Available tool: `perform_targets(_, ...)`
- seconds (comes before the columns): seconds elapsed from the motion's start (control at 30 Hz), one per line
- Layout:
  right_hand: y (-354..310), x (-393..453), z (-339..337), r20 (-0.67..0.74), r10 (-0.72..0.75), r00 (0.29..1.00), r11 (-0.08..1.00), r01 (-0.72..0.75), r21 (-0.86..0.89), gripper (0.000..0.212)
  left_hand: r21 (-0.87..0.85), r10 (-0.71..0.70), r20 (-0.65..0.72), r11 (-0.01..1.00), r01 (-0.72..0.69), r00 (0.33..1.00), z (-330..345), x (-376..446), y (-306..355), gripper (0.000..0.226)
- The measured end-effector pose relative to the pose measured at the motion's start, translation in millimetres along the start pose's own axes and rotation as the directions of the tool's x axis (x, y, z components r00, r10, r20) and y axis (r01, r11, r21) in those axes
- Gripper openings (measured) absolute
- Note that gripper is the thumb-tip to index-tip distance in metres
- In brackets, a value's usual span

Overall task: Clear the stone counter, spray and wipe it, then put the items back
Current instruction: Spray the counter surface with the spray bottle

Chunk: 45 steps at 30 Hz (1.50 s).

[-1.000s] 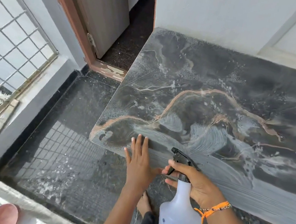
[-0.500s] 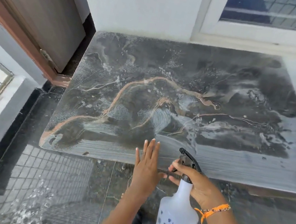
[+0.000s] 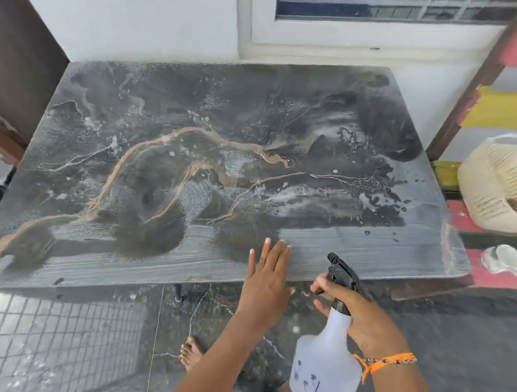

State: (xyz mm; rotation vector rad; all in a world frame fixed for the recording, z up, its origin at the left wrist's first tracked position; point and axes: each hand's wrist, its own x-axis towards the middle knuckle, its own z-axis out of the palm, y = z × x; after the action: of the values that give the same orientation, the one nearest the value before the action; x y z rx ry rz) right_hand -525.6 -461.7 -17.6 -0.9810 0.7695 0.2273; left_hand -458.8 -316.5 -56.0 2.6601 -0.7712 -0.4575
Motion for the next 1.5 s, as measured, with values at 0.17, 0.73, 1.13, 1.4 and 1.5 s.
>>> perform_targets(0.17,-12,4,-39,-0.182,0.006,0.983,1.000,-0.007,-0.005,0.014,0.035,0.084,0.063,0.996,-0.086,0.994,18,12,47,0.069)
perform_targets(0.73,-101,-3,-156,-0.193,-0.138,0.971,0.987,0.118,-0.112,0.011,0.084,0.149,0.111,0.984,-0.159,0.983,45,75,156,0.076)
perform_targets(1.13,-171,55,-183,-0.273,-0.146,0.951,0.924,0.032,-0.382,0.012,0.002,0.093,0.191,0.995,-0.095,0.977,48,170,208,0.102)
perform_targets(1.4,-222,53,-241,-0.234,-0.206,0.950,0.971,0.169,-0.170,0.020,-0.195,0.236,0.120,0.958,-0.211,0.964,47,222,258,0.069)
perform_targets(1.5,-246,53,-268,-0.252,-0.363,0.897,0.926,0.317,-0.205,0.020,-0.351,0.280,0.145,0.911,-0.215,0.949,41,246,289,0.061)
